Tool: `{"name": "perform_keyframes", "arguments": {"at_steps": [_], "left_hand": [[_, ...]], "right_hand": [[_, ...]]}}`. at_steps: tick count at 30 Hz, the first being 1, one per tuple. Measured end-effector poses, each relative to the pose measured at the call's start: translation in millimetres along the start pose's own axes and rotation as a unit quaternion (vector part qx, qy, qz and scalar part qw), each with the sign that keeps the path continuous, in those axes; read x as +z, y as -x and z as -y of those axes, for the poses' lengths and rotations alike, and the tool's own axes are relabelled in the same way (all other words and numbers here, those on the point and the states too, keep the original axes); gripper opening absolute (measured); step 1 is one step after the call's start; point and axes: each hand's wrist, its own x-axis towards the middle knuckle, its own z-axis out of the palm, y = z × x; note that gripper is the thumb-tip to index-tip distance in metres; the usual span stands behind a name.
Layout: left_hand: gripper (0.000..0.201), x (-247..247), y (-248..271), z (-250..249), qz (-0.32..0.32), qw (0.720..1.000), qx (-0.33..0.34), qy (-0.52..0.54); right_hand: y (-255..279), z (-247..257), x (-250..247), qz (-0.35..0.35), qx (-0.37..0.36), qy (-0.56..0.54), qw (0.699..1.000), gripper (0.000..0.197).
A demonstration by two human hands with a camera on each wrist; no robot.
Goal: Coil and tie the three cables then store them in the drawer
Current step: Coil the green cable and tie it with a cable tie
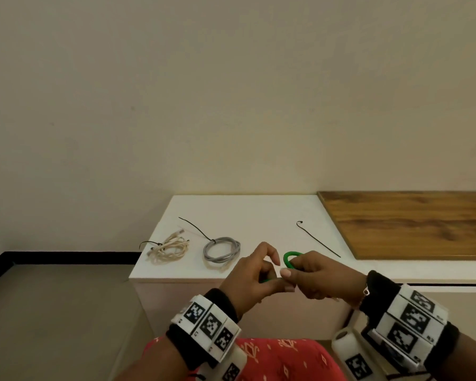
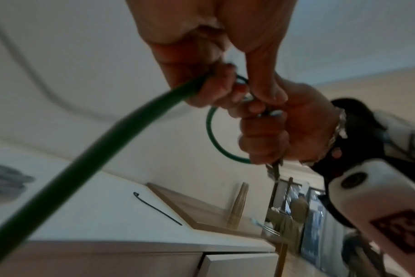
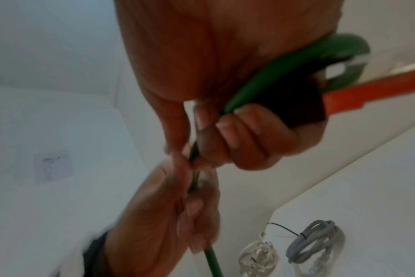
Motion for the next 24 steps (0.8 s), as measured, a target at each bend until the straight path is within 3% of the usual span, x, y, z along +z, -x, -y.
{"name": "perform_keyframes", "arguments": {"at_steps": [2, 6, 11, 15, 17, 19, 21, 24], "left_hand": [[0.028, -6.8, 0.7, 8.8, 0.028, 0.998, -0.017, 0.044], [0.016, -15.8, -2.8, 19.5, 0.037, 0.999, -0.002, 0.017], [0.012, -23.4, -8.4, 28.1, -0.044, 0.998, 0.013, 0.049], [0.021, -30.9, -6.2, 44.7, -0.062, 0.996, -0.002, 0.057], [0.023, -31.7, -5.4, 49.7, -0.052, 0.997, -0.017, 0.06], [0.022, -31.2, -3.3, 55.3, -0.045, 0.997, -0.037, 0.06], [0.027, -32.0, 2.3, 67.0, -0.033, 0.997, -0.06, 0.035], [0.024, -37.0, 11.3, 85.3, -0.027, 0.994, -0.105, -0.013]], "right_hand": [[2.7, -3.6, -8.1, 0.036, 0.041, -0.053, 0.997, 0.033], [2.3, -10.8, -11.6, 0.1, 0.093, -0.14, 0.981, 0.035], [5.9, -5.3, -27.6, 0.155, 0.048, -0.316, 0.935, 0.034], [6.7, -3.4, -29.5, 0.217, 0.024, -0.363, 0.906, 0.036], [2.8, -4.8, -29.4, 0.238, 0.024, -0.421, 0.875, 0.032], [0.3, -3.5, -36.5, 0.249, 0.019, -0.512, 0.822, 0.029], [1.9, -0.7, -49.0, 0.233, -0.016, -0.578, 0.782, 0.035], [2.9, -4.2, -65.0, 0.201, -0.084, -0.622, 0.752, 0.045]]}}
